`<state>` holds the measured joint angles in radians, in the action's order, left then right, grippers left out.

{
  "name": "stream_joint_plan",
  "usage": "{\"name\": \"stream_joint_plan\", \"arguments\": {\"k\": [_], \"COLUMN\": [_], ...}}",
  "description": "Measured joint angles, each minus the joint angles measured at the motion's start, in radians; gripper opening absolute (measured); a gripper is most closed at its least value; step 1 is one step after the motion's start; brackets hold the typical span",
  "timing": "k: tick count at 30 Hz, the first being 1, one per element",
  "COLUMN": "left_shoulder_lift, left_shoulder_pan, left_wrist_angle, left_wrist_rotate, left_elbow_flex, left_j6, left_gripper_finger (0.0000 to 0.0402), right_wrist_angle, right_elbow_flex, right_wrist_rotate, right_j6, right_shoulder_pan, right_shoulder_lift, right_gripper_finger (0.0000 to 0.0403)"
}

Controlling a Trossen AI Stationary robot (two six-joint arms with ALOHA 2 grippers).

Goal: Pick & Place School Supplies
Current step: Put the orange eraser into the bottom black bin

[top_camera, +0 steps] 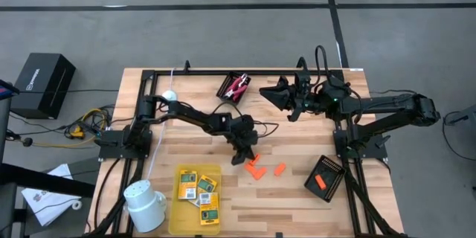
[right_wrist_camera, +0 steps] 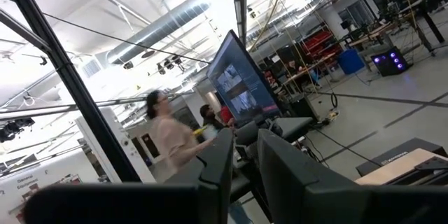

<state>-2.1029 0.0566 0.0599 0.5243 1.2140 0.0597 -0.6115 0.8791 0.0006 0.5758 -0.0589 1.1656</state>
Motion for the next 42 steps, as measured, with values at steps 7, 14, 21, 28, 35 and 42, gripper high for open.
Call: {"name": "stream_joint_plan", "arguments": {"k": [7, 14, 21, 28, 35, 42], "left_shoulder_lift": [-0.014, -0.044, -0.047, -0.050, -0.050, -0.050], "left_shoulder_pan": [0.000, 0.002, 0.007, 0.031, 0.041, 0.044], "left_wrist_angle": [0.012, 0.025, 0.010, -0.010, -0.035, -0.062], "left_wrist_rotate": [-0.014, -0.005, -0.004, 0.009, 0.015, 0.006], "left_elbow_flex": [0.000, 0.004, 0.004, 0.003, 0.003, 0.001], "left_j6": [0.000, 0.025, 0.026, 0.024, 0.006, -0.003], "left_gripper_finger": [0.0001, 0.0001, 0.0001, 0.0001, 0.0001, 0.0001], "right_wrist_angle": [-0.003, -0.007, -0.010, -0.010, -0.010, -0.010], "right_elbow_flex": [0.000, 0.000, 0.000, 0.000, 0.000, 0.000], "right_wrist_rotate": [0.000, 0.000, -0.005, -0.030, -0.030, -0.038], "right_j6": [0.000, 0.000, 0.000, 0.000, 0.000, 0.000], "right_shoulder_pan": [0.001, 0.001, 0.001, 0.001, 0.001, 0.001], "right_shoulder_lift": [0.000, 0.000, 0.000, 0.000, 0.000, 0.000], "right_gripper_finger": [0.0063, 0.0063, 0.0063, 0.0063, 0.0063, 0.0063]}}
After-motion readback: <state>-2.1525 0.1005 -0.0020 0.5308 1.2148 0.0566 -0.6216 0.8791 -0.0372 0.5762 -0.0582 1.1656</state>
